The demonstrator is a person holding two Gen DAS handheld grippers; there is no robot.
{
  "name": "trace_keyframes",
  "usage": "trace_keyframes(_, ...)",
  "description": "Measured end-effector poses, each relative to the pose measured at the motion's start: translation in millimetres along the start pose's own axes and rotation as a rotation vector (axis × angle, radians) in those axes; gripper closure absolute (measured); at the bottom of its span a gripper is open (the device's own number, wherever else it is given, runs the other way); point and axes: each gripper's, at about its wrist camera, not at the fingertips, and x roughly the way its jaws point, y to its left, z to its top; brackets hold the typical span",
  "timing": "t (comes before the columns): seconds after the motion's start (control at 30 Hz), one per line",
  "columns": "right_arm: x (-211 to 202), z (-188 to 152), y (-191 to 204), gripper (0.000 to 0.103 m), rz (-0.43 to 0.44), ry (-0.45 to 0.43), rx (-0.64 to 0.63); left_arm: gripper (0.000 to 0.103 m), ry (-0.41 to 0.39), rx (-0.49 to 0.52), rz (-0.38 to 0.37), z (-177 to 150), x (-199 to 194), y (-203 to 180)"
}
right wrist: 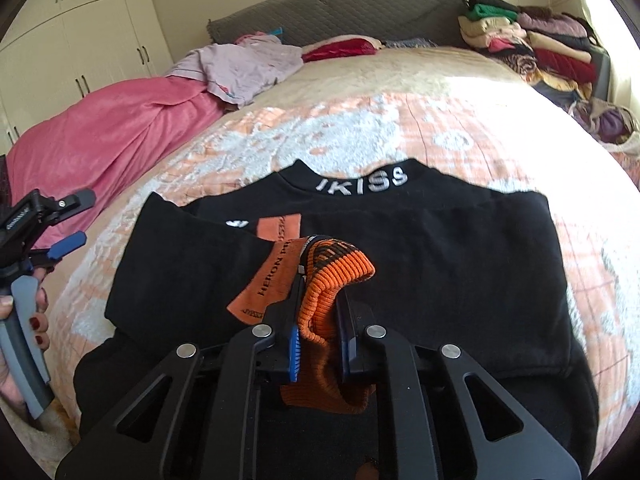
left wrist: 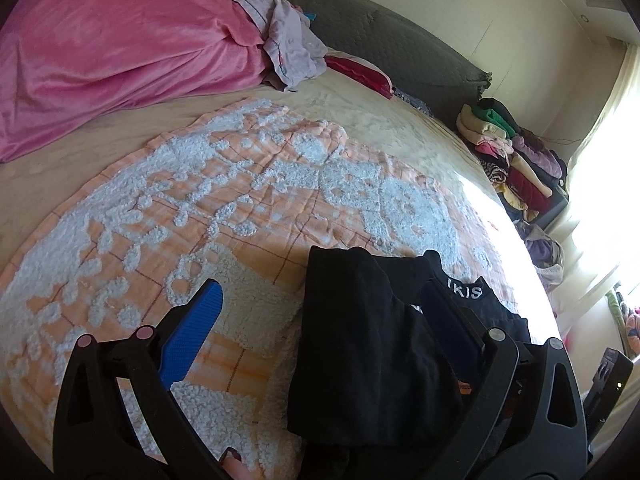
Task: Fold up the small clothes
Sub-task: 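Grasp the folded orange cuff with the right gripper and lift it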
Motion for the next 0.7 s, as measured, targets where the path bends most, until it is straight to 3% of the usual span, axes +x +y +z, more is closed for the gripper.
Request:
trace_keyframes(0.3, -34.7, 25.7, 11.1, 0.091, -0.008, -0.094, -0.079, 0.010, -0.019, -0.063, -0.001, 5.2, -2.7, 15.3)
trace_keyframes(0.7, -49.6, 46.5, -23.4, 0.091, -0.148, -0.159, -0.078, 0.010, -0.023, -0.035, 0.041, 4.0, -0.5, 12.5)
